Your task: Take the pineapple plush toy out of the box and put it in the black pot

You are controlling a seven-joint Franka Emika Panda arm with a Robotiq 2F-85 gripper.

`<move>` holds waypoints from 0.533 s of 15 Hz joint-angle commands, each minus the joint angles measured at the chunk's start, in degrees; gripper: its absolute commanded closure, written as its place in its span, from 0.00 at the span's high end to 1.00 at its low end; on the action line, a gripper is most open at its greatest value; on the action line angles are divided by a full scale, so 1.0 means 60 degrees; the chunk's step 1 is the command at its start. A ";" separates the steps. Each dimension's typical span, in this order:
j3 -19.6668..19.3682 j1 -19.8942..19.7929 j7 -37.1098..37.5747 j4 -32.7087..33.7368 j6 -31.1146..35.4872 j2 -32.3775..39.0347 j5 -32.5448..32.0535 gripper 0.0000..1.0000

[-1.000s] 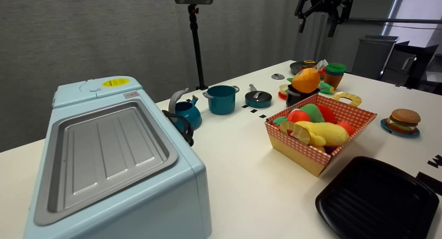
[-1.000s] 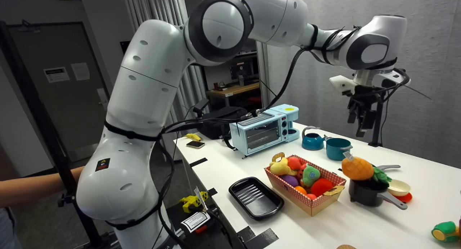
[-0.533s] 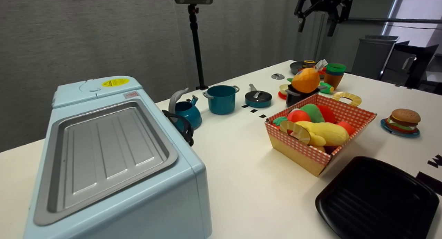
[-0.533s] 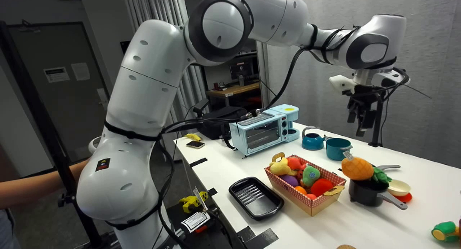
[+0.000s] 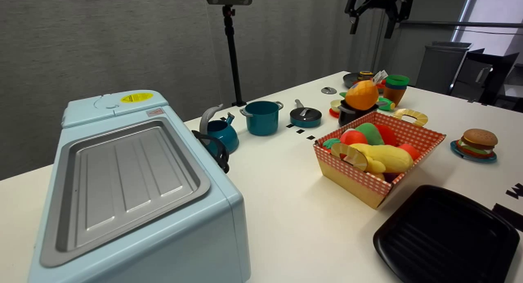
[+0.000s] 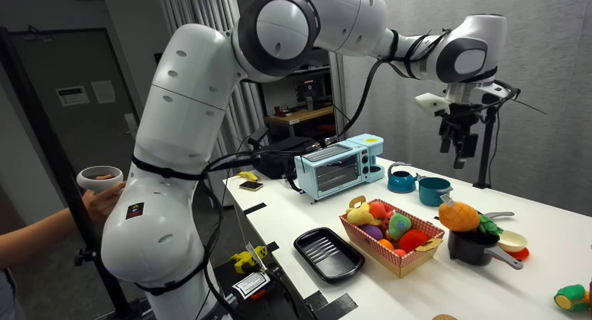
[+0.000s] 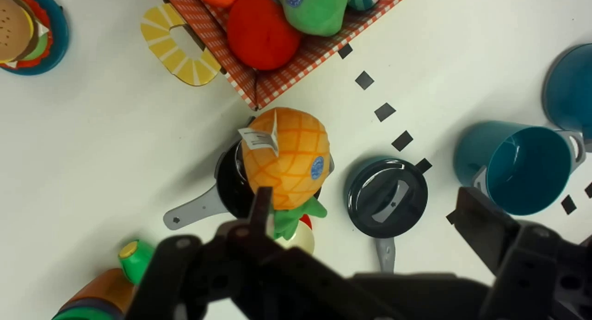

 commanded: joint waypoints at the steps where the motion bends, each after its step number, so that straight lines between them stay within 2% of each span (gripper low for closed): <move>1: -0.0085 0.0372 -0.0316 -0.0891 0.0550 -0.0741 -0.0631 1.00; 8: -0.0109 0.0969 -0.0212 -0.2784 0.2427 -0.1926 -0.2204 1.00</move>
